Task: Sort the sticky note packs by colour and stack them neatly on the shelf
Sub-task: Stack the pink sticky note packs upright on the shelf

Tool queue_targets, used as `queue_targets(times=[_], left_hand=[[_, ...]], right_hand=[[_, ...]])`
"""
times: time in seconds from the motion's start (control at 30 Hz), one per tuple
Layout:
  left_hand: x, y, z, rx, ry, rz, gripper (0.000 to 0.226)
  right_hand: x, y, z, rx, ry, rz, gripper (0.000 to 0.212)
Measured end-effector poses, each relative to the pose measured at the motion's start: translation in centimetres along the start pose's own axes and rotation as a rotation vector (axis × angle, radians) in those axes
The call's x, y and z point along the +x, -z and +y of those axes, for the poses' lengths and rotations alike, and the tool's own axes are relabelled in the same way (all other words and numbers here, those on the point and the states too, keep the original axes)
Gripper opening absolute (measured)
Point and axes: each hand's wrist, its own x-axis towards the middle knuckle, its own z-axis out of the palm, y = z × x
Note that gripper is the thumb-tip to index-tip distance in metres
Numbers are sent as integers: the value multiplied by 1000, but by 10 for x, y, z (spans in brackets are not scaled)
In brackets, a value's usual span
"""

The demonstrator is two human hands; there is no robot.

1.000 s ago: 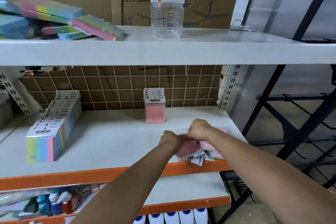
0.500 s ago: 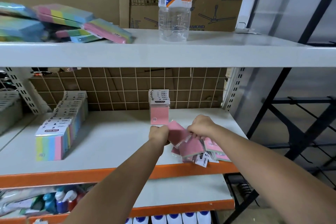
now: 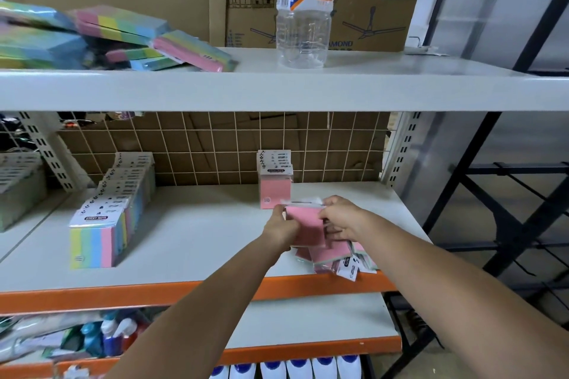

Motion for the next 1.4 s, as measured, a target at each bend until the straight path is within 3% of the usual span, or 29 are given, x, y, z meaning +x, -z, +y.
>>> queue_targets(times=[0.23, 0.47, 0.77, 1.0, 1.07, 1.17, 1.23, 1.4], left_hand=[[2, 4, -2, -4, -86, 9, 70], [15, 6, -3, 82, -97, 153, 46], [43, 13, -9, 100, -29, 258, 49], [107, 19, -34, -86, -42, 201, 90], [151, 20, -56, -135, -58, 180, 83], [162, 19, -47, -157, -112, 108, 47], [111, 26, -9, -131, -112, 110, 60], [109, 33, -2, -29, -100, 162, 78]], right_hand=[[7, -5, 0, -45, 78, 66, 24], [18, -16, -1, -78, 111, 85, 29], [34, -48, -8, -215, 207, 162, 44], [43, -68, -13, -205, 221, 106, 42], [47, -76, -15, -176, 233, 82, 41], [53, -81, -18, -131, 242, 60, 41], [56, -83, -19, -111, 239, 53, 38], [75, -87, -18, -78, 278, 51, 51]])
